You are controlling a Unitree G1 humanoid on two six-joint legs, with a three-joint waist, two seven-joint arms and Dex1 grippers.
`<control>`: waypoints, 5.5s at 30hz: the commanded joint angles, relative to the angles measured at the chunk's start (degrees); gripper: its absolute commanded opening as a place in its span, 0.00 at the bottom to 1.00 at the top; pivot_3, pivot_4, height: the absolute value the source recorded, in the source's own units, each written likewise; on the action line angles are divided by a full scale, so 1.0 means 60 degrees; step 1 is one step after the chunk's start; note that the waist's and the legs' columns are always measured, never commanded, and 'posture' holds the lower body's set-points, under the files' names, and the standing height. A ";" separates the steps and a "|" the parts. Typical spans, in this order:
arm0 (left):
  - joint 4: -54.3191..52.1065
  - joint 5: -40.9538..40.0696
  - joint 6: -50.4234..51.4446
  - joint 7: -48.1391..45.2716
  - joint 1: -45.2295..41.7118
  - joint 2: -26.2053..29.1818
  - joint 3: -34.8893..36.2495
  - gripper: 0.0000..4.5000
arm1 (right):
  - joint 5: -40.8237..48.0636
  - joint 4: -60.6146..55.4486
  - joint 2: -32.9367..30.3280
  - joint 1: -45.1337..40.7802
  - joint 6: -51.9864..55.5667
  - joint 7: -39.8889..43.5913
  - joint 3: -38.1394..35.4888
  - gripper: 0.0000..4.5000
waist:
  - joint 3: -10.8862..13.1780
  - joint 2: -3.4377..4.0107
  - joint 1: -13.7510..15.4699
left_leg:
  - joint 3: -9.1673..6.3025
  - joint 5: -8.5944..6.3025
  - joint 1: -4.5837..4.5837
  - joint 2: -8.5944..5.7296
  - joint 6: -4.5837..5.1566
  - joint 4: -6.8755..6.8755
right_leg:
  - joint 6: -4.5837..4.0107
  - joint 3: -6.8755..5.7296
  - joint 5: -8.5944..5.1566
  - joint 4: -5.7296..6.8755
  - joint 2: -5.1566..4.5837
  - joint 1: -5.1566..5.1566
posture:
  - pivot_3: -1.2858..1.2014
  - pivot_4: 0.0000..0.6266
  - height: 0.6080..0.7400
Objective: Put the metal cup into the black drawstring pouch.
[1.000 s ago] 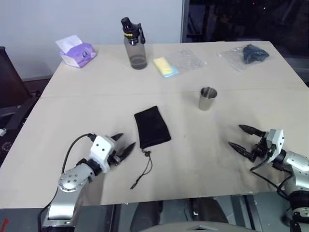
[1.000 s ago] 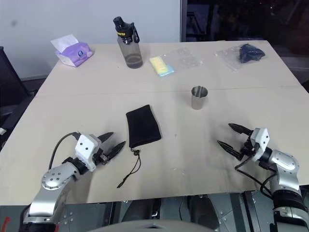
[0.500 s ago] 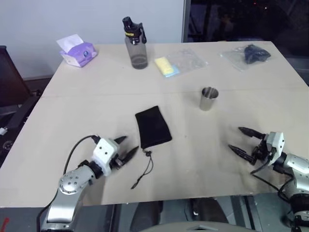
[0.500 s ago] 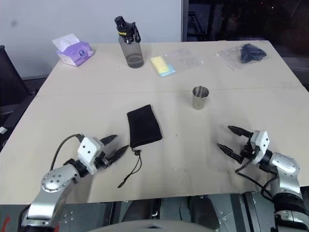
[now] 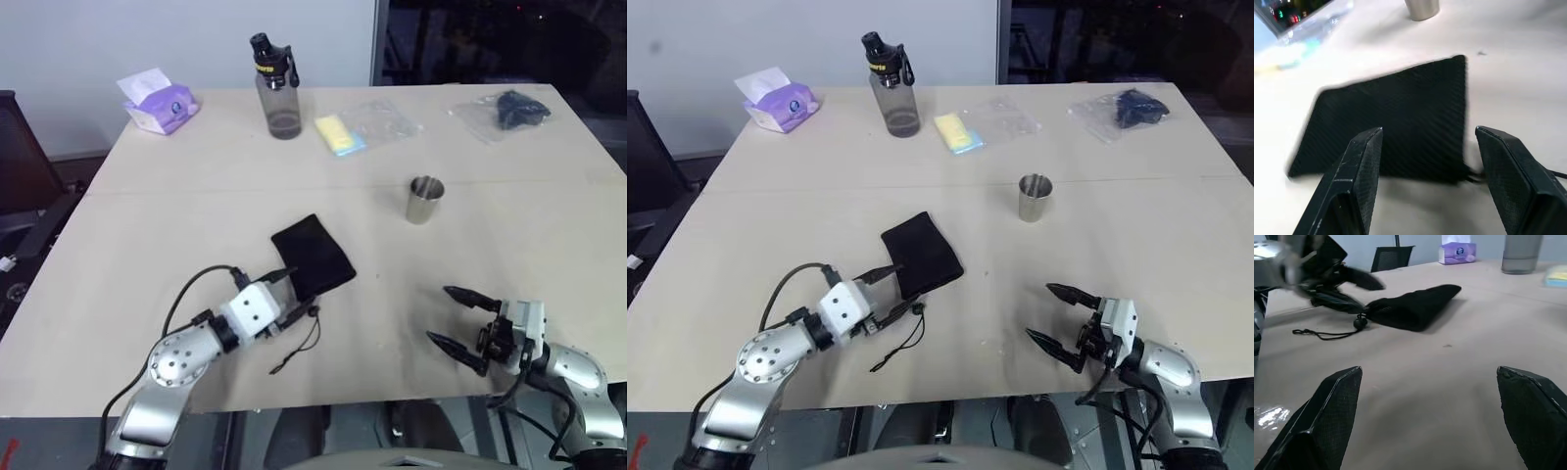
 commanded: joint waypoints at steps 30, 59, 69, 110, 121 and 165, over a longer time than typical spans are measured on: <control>0.0761 0.1565 0.0167 0.1258 -0.1067 -0.0617 -0.0843 0.01 | -0.0307 -0.0353 -0.0038 -0.0169 -0.0567 -0.0940 -0.0201 1.00 | 0.0001 -0.0005 0.0010 | -0.0020 -0.0001 -0.0002 -0.0017 0.0003 -0.0001 | 0.0001 -0.0014 0.0001 0.0003 0.0012 0.0004 | 0.52 0.24 1.00; -0.1381 -0.3721 0.6763 0.1953 -0.3160 -0.2414 0.0756 0.00 | -0.7911 0.1953 -0.2113 -0.6907 0.0991 -0.4368 0.2998 0.61 | 0.0014 -0.0031 -0.0025 | -0.0059 0.0002 -0.0016 -0.0044 0.0003 0.0019 | -0.0021 -0.0025 0.0037 0.0014 0.0016 0.0014 | 0.52 0.24 1.00; -0.1290 -0.4277 0.7330 0.2195 -0.3456 -0.2612 0.0805 0.00 | -0.7633 0.1052 -0.2316 -0.6503 0.1298 -0.4515 0.2539 0.01 | 0.0017 -0.0035 -0.0030 | -0.0061 0.0002 -0.0016 -0.0044 0.0003 0.0022 | -0.0028 -0.0026 0.0034 0.0015 0.0017 0.0014 | 0.52 0.24 1.00; -0.1808 -0.6388 0.9059 0.2363 -0.3767 -0.2614 0.1061 0.00 | -0.6321 -0.0619 0.1504 -0.5742 0.1067 -0.4979 0.3755 0.01 | 0.0033 -0.0065 -0.0026 | -0.0079 0.0003 -0.0016 -0.0043 0.0001 0.0031 | -0.0032 -0.0034 0.0034 0.0027 0.0018 0.0016 | 0.52 0.24 1.00; -0.1717 -0.6480 0.8934 0.2296 -0.3881 -0.2517 0.0768 0.00 | -0.2857 -0.1161 0.3298 -0.5759 0.5112 -0.4291 0.3002 0.01 | 0.0035 -0.0070 -0.0043 | -0.0085 0.0003 -0.0015 -0.0043 0.0001 0.0031 | -0.0035 -0.0038 0.0033 0.0041 0.0019 0.0014 | 0.52 0.24 1.00; -0.0928 -0.7991 0.9640 0.2655 -0.5411 -0.3435 0.0853 0.00 | 0.1542 0.0322 0.5768 -0.7355 0.8166 -0.8314 -0.0804 0.01 | 0.0085 -0.0131 -0.0181 | -0.0114 0.0004 -0.0025 -0.0046 -0.0001 0.0022 | -0.0006 -0.0054 0.0054 0.0039 0.0008 0.0010 | 0.52 0.24 1.00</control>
